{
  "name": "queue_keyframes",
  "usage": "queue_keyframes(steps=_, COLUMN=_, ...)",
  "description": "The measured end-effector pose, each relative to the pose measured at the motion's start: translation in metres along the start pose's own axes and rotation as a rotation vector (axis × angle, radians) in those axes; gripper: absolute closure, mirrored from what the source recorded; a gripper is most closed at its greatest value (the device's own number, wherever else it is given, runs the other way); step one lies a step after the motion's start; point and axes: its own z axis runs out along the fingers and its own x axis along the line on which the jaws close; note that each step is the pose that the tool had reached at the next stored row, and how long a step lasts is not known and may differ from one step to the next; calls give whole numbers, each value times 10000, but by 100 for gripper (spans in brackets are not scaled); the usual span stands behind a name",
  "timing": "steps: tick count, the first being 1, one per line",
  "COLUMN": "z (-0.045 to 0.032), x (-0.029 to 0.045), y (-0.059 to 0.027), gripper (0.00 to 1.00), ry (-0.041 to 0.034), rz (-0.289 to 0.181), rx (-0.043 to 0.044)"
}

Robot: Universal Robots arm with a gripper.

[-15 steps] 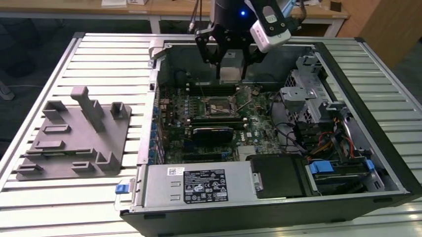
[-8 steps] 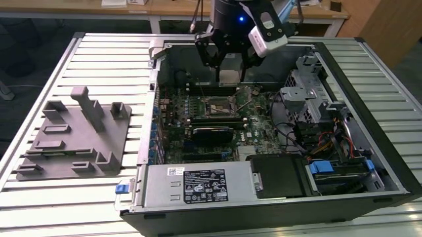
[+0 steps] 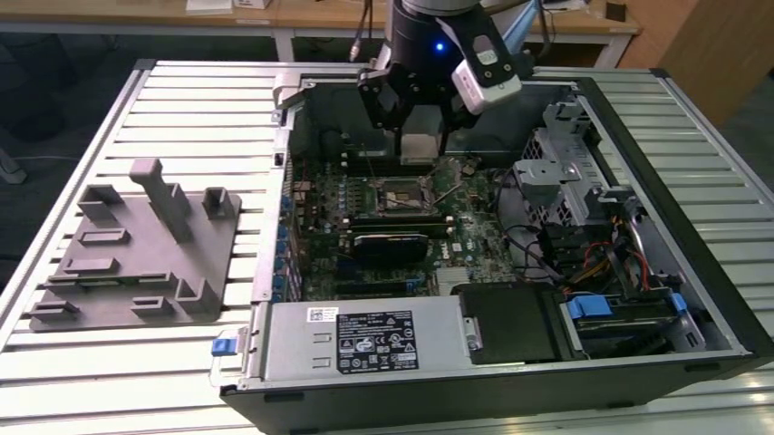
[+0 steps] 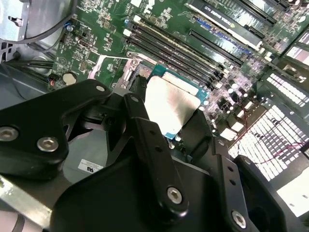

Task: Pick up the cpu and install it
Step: 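Pick up the cpu and move it towards the insertion slot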

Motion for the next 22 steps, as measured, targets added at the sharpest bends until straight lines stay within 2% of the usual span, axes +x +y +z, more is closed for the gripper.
queue_keyframes(steps=22, z=331, x=12, y=110, gripper=45, ry=-1, rz=0, rx=-1)
